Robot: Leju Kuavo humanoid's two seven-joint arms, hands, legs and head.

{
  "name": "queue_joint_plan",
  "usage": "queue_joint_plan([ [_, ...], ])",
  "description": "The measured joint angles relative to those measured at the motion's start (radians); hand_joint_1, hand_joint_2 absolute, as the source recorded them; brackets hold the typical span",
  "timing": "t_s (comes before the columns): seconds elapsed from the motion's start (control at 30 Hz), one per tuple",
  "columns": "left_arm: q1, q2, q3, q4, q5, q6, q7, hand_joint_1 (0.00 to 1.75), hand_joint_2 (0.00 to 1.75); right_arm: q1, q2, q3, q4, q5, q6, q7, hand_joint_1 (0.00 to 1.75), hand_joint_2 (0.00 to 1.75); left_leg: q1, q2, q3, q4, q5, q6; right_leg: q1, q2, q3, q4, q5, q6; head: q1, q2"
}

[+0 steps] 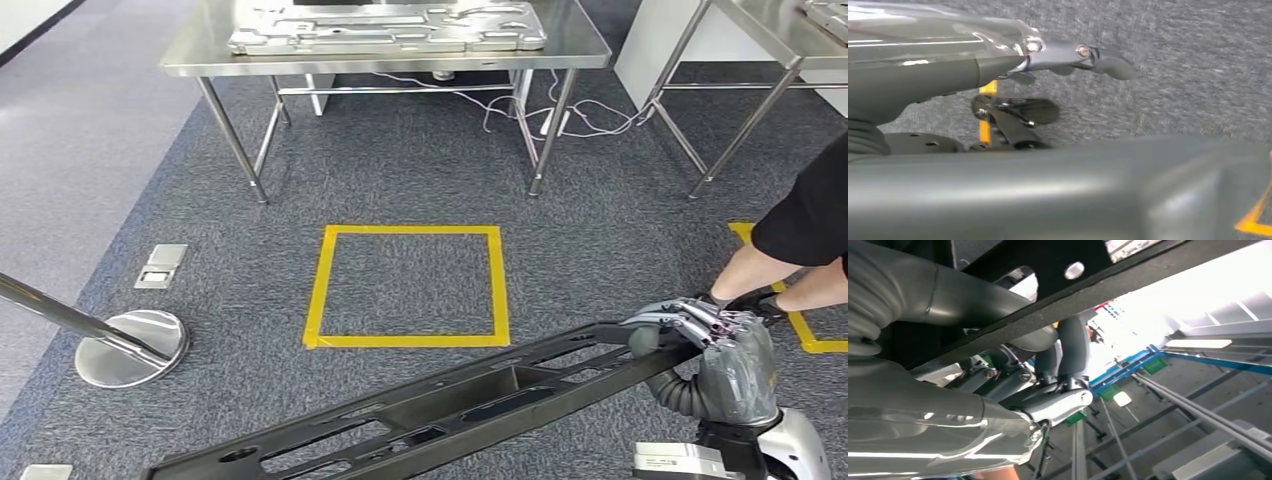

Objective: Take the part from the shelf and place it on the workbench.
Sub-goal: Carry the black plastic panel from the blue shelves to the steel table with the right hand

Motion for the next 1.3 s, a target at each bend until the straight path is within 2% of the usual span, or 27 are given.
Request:
queue_joint_plan([
  [0.1,0.002,-0.002,0.000,0.000,0.001,0.000,0.000,0.00,1.75,-0.001,0.000,0.002,0.000,0.000,0.000,0.000,1.75,1.75,-0.001,0.000,0.003,-0.011,-0.010,-0.005,0.001,0.001,0.002,-0.004,-0.001,0.001,0.000,0.000],
  [0.3,0.000,-0.002,0.001,0.000,0.002,0.000,0.000,0.00,1.75,-0.003,0.000,0.004,0.000,0.000,0.000,0.000,1.75,1.75,-0.003,0.000,0.006,-0.010,-0.015,0.007,0.000,0.002,0.012,-0.020,0.003,0.009,0.001,0.000],
  [0.6,0.000,-0.001,0.001,0.000,0.002,0.000,0.000,0.00,1.75,-0.005,0.000,0.006,0.000,0.000,0.000,0.000,1.75,1.75,-0.005,0.000,0.007,-0.009,-0.017,0.009,-0.001,0.002,0.012,-0.022,0.004,0.015,0.001,0.000],
  [0.67,0.000,0.000,0.002,0.000,0.003,0.000,-0.001,0.00,1.75,-0.007,0.000,0.006,0.000,0.000,0.000,0.000,1.75,1.75,-0.009,0.000,0.007,-0.008,-0.018,0.018,-0.004,0.001,0.013,-0.028,0.008,0.023,0.000,0.000],
  [0.73,-0.001,0.001,0.002,0.000,0.003,0.000,-0.001,0.00,1.75,-0.008,0.000,0.006,-0.001,0.000,-0.001,0.000,1.75,1.75,-0.010,0.002,0.022,-0.032,-0.008,0.036,-0.007,0.000,0.021,-0.036,0.010,0.032,0.000,0.000],
  [0.77,-0.002,0.000,0.002,0.000,0.003,-0.001,-0.002,0.00,1.75,-0.009,0.000,0.006,-0.001,0.000,-0.001,0.000,1.75,1.75,-0.009,0.004,0.033,-0.050,0.000,0.044,-0.005,0.001,0.019,-0.027,0.002,0.032,0.001,0.000],
  [0.8,-0.003,0.000,0.002,0.000,0.003,-0.001,-0.002,0.00,1.75,-0.009,0.000,0.006,-0.001,0.000,-0.001,0.000,1.75,1.75,-0.007,0.006,0.043,-0.065,0.007,0.050,-0.003,0.003,0.007,0.002,-0.016,0.030,0.001,0.000],
  [0.87,-0.004,0.000,0.002,0.000,0.004,-0.002,-0.003,0.00,1.75,-0.010,0.000,0.006,0.001,0.000,-0.001,0.000,1.75,1.75,-0.006,0.008,0.050,-0.075,0.009,0.055,-0.002,0.006,-0.055,0.118,-0.073,0.027,0.001,0.000],
  [0.9,-0.004,0.000,0.002,0.000,0.005,-0.002,-0.002,0.00,1.75,-0.009,0.000,0.007,0.001,0.000,-0.001,0.000,1.75,1.75,-0.006,0.008,0.051,-0.075,0.008,0.055,-0.002,0.006,-0.092,0.180,-0.093,0.028,0.001,0.000],
  [0.93,-0.003,0.000,0.002,0.000,0.005,-0.002,-0.002,0.00,1.75,-0.008,0.000,0.008,0.002,0.000,-0.001,0.000,1.75,1.75,-0.006,0.008,0.052,-0.075,0.005,0.053,-0.003,0.006,-0.117,0.219,-0.096,0.031,0.001,0.000],
  [0.97,-0.002,0.000,0.002,0.000,0.004,-0.002,-0.002,0.00,1.75,-0.007,0.000,0.009,0.003,0.000,-0.001,0.000,1.75,1.75,-0.004,0.007,0.055,-0.073,0.002,0.049,-0.005,0.006,-0.125,0.222,-0.078,0.036,0.001,0.000],
  [1.0,-0.001,0.000,0.002,0.000,0.004,-0.002,-0.002,0.00,1.75,-0.008,0.000,0.009,0.003,0.000,-0.001,0.000,1.75,1.75,0.000,0.006,0.058,-0.069,-0.004,0.042,-0.008,0.005,-0.113,0.184,-0.042,0.042,0.001,0.000],
  [1.03,-0.001,0.000,0.002,0.000,0.003,-0.002,-0.002,0.00,1.75,-0.008,0.000,0.010,0.003,0.000,-0.001,0.000,1.75,1.75,0.004,0.005,0.061,-0.061,-0.012,0.032,-0.012,0.005,-0.087,0.121,-0.002,0.049,0.001,0.000],
  [1.07,-0.001,0.001,0.003,0.000,0.003,-0.002,-0.002,0.00,1.75,-0.009,0.000,0.011,0.004,0.000,-0.001,0.000,1.75,1.75,0.006,0.004,0.061,-0.049,-0.023,0.021,-0.013,0.006,-0.063,0.065,0.024,0.054,0.002,0.000],
  [1.1,-0.002,0.002,0.003,0.000,0.003,-0.002,-0.002,0.00,1.75,-0.009,0.000,0.011,0.005,0.000,-0.001,0.001,1.75,1.75,0.006,0.002,0.059,-0.037,-0.033,0.011,-0.014,0.008,-0.047,0.028,0.036,0.050,0.003,0.000],
  [1.13,-0.002,0.004,0.003,0.000,0.003,-0.002,-0.002,0.00,1.75,-0.008,0.001,0.011,0.006,0.000,-0.001,0.001,1.75,1.75,0.004,0.001,0.056,-0.027,-0.041,0.004,-0.014,0.010,-0.041,0.013,0.034,0.043,0.004,0.000],
  [1.2,-0.003,0.004,0.004,0.001,0.003,-0.002,-0.002,0.00,1.75,-0.005,0.001,0.012,0.008,0.000,-0.001,0.001,1.75,1.75,0.003,0.000,0.054,-0.021,-0.047,-0.001,-0.013,0.014,-0.043,0.020,0.022,0.021,0.004,0.000],
  [1.27,-0.004,0.004,0.004,0.001,0.003,-0.002,-0.002,0.00,1.75,-0.005,0.001,0.012,0.008,0.000,-0.001,0.001,1.75,1.75,0.005,0.001,0.051,-0.005,-0.059,-0.007,-0.013,0.011,-0.040,0.021,0.017,0.010,0.004,0.000],
  [1.3,-0.005,0.004,0.004,0.001,0.003,-0.002,-0.002,0.00,1.75,-0.006,0.001,0.012,0.007,0.000,-0.001,0.000,1.75,1.75,0.006,0.001,0.035,0.026,-0.076,-0.011,-0.014,0.010,-0.037,0.021,0.015,0.005,0.004,0.000],
])
